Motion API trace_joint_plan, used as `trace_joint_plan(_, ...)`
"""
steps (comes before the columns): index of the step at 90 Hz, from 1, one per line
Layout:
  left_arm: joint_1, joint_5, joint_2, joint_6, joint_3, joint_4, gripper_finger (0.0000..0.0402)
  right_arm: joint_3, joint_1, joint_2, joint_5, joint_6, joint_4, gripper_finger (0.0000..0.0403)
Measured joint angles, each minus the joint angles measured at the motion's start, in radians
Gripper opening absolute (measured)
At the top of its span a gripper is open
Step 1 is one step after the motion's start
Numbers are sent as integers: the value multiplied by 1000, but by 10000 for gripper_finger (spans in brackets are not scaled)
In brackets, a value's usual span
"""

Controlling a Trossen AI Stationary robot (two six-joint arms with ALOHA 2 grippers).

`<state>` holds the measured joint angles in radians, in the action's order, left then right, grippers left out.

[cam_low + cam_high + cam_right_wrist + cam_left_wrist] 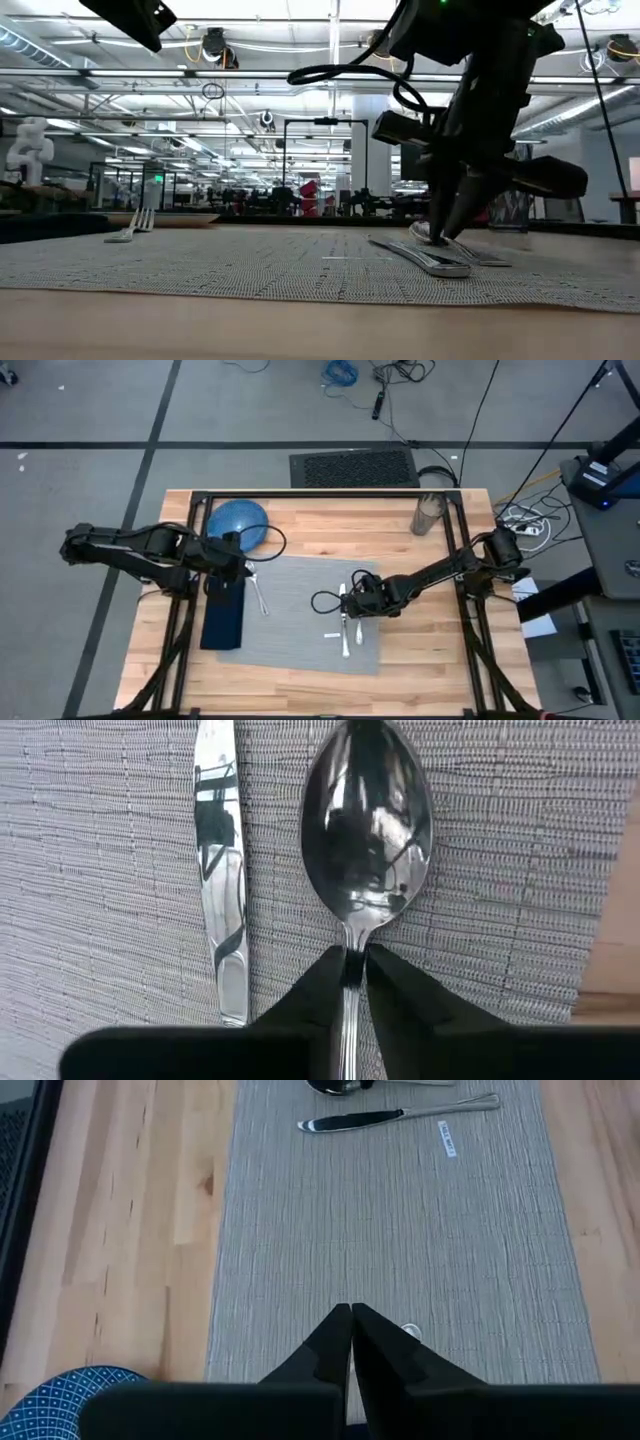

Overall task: Set table place
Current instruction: Put the silver spoon on the gray placemat beside the silver knife, then adjust the silver knife

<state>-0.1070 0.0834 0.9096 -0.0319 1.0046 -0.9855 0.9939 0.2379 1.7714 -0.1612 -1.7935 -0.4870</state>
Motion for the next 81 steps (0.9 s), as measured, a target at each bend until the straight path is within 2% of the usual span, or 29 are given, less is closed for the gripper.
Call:
trace_joint_plan(24, 0, 0, 0, 0, 0, 0, 0, 0, 13, 0, -8, 0, 10, 42)
trace_joint_plan(53, 0, 0, 0, 0, 0, 0, 0, -2, 40, -65, -152, -1, 39, 43)
trace_joint_plan(81, 0, 0, 0, -1, 0, 1, 0, -2, 29, -66, -163, 32, 94, 43)
